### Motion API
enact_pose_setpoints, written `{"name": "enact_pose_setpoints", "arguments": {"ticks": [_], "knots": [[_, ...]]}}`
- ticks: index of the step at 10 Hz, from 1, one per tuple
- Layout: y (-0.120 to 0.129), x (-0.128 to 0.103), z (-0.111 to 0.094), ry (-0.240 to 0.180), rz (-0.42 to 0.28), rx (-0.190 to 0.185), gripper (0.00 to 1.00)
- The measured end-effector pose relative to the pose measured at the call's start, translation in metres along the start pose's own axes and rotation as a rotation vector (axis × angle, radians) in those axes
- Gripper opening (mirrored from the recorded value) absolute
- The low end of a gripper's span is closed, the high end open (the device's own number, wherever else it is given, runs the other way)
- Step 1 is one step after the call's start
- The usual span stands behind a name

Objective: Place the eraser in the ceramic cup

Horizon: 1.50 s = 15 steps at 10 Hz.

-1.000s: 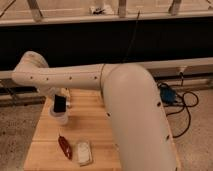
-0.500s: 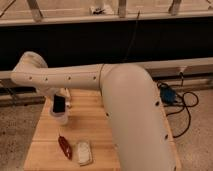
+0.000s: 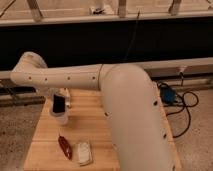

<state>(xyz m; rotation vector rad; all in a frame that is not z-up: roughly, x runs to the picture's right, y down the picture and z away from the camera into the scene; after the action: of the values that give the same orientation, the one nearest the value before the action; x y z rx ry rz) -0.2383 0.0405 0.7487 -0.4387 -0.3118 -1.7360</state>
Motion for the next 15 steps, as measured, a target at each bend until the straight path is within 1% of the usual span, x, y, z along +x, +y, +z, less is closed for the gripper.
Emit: {"name": "enact_pose_setpoints", "arguments": {"ticks": [1, 3, 4, 8, 9, 10, 15], "knots": [[0.0001, 0.0, 0.0001, 0.0, -0.001, 0.0, 0.42], [-0.0006, 0.0004, 0.0001, -0.002, -0.007, 0.002, 0.61], [-0.0008, 0.0004, 0.0, -0.003, -0.01, 0.003, 0.65], [-0.0015, 0.0009, 0.0001, -0.005, -0.019, 0.005, 0.68], [-0.0013, 0.0011, 0.0002, -0.005, -0.02, 0.006, 0.76], [-0.0011, 0.0011, 0.0004, -0.005, -0.022, 0.005, 0.8], [-0.001, 0.0019, 0.0005, -0.008, -0.029, 0.01, 0.8]]}}
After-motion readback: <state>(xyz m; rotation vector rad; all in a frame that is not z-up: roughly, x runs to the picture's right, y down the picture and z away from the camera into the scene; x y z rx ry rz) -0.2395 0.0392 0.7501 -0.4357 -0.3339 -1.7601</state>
